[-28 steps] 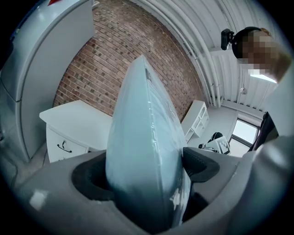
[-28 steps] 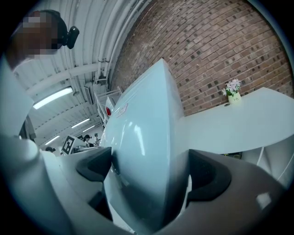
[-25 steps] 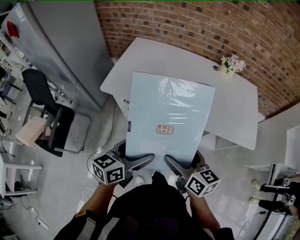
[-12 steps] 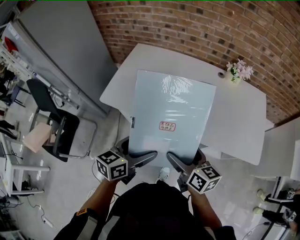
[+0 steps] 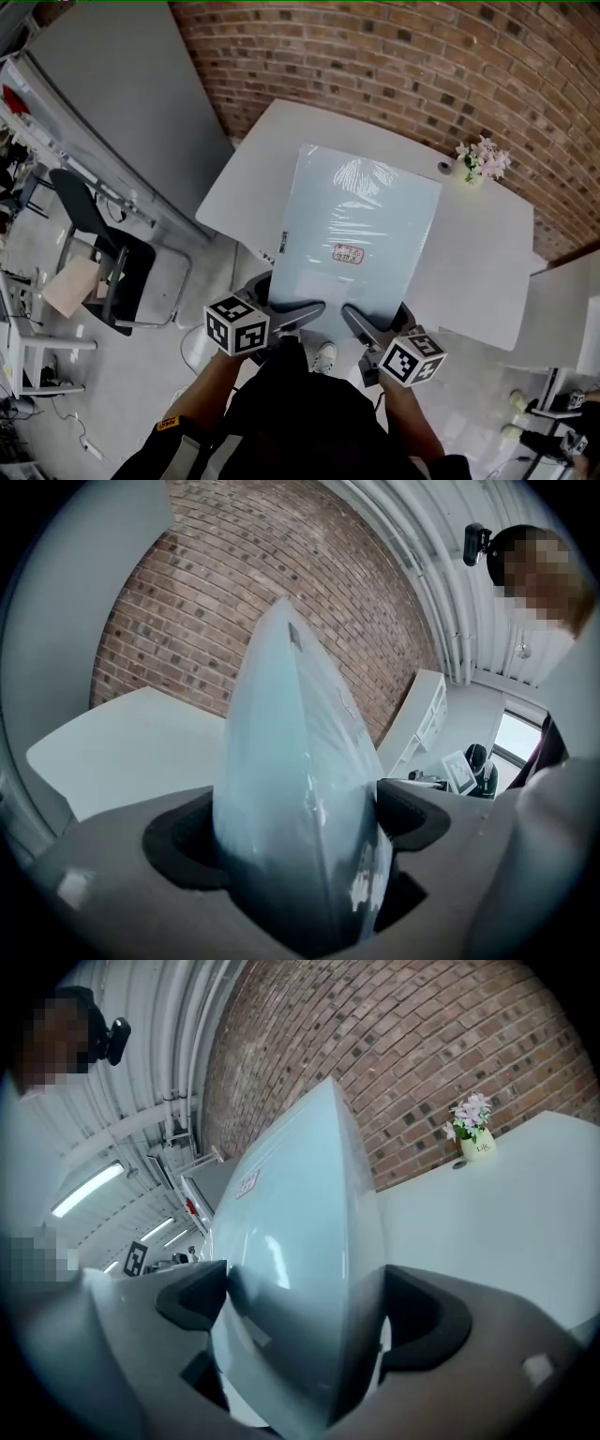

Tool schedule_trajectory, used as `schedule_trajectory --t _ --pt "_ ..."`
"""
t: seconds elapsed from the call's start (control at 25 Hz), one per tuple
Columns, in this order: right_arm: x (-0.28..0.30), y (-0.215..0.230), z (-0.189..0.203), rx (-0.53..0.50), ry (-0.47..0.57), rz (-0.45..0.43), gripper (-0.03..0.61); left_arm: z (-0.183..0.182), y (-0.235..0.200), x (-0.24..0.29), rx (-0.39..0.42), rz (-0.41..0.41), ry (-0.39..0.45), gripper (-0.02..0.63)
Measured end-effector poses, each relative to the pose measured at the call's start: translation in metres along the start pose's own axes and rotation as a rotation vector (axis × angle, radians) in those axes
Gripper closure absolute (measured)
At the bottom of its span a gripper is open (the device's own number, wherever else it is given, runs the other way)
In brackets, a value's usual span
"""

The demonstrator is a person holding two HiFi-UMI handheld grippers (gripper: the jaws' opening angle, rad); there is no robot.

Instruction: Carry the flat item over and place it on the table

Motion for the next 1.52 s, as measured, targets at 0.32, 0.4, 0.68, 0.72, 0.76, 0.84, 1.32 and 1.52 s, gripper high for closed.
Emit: schedule_trajectory --t 0.32,0.4,0.68,0.72,0.76,0.84,1.32,1.52 --pt "0.058 0.007 -0.028 0.011 -0.011 0.080 0.064 -0.022 -0.067 0.028 -0.060 0.050 -0.018 0.110" --pt "0.075 0.011 -0.037 0.026 -0.014 0.098 0.064 -0.030 -0.086 0.038 -0.078 0.058 -0.027 0.110" --pt "0.135 0.032 -0.055 0.116 -0.029 0.161 0.060 -0.050 -0.150 0.070 -0.164 0.076 -0.077 0.110" --pt "0.142 0.035 -0.059 0.119 -0.034 0.170 0.060 -0.052 -0.159 0.076 -0.175 0.083 -0.085 0.110" --pt "0.149 0.038 -0.063 0.120 -0.040 0.180 0.060 -0.054 -0.166 0.081 -0.184 0.089 -0.093 0.110" --pt "0.159 0.046 -0.069 0.129 -0.058 0.199 0.060 -0.056 -0.178 0.092 -0.196 0.093 -0.113 0.110" --pt "0.236 0.089 -0.085 0.244 -0.123 0.272 0.060 -0.063 -0.260 0.142 -0.314 0.078 -0.229 0.109" --pt "0.254 0.104 -0.087 0.272 -0.136 0.297 0.060 -0.059 -0.278 0.160 -0.370 0.102 -0.270 0.109"
Point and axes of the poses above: the fingertips, and each gripper's own axes: x forward along the fingers, y to its right, z out of its underside, the point moved 10 cm from there along -x, backward along the fingers, and after that the axes turned 6 degrees about x, right-handed, at the moved point
